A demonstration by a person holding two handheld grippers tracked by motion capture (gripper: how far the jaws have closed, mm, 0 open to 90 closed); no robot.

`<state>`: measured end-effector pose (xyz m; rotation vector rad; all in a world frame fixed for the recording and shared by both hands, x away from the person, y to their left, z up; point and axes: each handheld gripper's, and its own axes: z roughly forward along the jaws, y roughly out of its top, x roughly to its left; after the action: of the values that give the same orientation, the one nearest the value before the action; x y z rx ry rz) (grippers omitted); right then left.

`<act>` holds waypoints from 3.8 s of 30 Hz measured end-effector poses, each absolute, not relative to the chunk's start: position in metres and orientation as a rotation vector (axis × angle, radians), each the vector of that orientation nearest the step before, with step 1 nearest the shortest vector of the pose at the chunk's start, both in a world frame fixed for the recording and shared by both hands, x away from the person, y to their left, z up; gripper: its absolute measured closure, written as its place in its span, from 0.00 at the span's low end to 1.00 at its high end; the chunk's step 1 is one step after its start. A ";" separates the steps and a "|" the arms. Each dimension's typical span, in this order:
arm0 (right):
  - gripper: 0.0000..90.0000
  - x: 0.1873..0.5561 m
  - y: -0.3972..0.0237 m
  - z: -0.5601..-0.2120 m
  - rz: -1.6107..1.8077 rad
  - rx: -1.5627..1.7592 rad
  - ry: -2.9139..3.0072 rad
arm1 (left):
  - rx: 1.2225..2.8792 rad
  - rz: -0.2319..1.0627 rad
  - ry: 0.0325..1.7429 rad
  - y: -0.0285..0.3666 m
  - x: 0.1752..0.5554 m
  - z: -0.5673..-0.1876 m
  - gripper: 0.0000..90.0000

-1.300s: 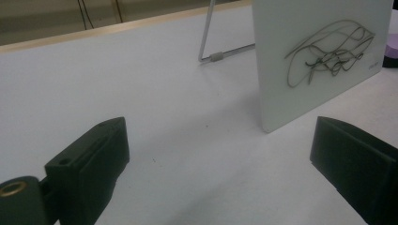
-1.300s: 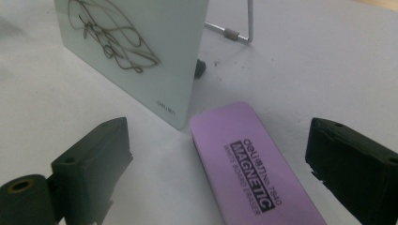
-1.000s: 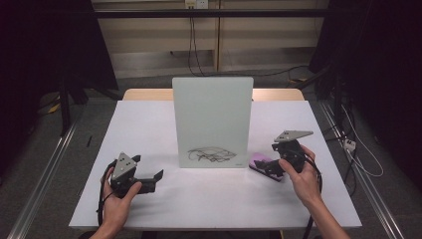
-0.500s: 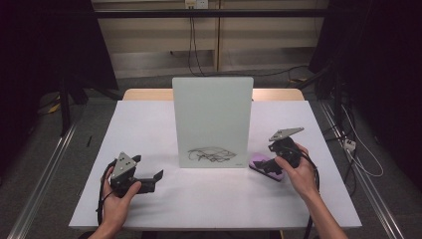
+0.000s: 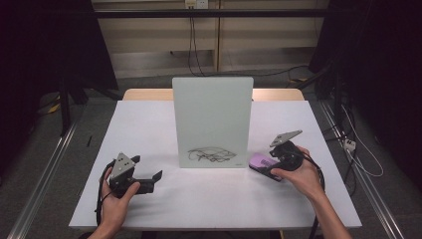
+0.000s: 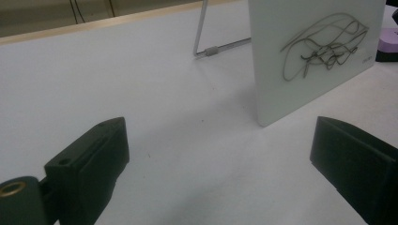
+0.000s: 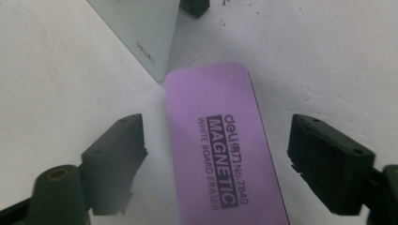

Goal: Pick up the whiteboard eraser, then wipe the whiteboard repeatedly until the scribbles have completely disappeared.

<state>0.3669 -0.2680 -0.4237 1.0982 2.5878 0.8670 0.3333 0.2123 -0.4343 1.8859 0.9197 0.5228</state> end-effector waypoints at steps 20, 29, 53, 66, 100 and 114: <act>0.44 0.367 -0.265 -0.427 0.740 0.981 2.644 | 1.890 0.522 0.922 0.212 0.333 -0.435 0.06; 0.45 0.366 -0.263 -0.426 0.704 0.966 2.656 | 1.897 0.523 0.919 0.213 0.334 -0.435 0.06; 0.46 0.362 -0.271 -0.420 0.793 1.005 2.601 | 1.902 0.522 0.918 0.213 0.334 -0.435 0.06; 0.46 0.350 -0.279 -0.406 0.943 1.003 2.486 | 1.903 0.534 0.920 0.213 0.334 -0.436 0.06; 0.46 0.338 -0.260 -0.394 1.248 0.890 2.372 | 1.905 0.512 0.922 0.213 0.336 -0.438 0.05; 0.46 0.334 -0.240 -0.395 1.290 0.834 2.350 | 1.901 0.494 0.915 0.212 0.337 -0.437 0.06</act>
<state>0.3344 -0.2395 -0.3946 0.8344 2.3501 1.2900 0.3366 0.2123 -0.4367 1.9010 0.9155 0.4944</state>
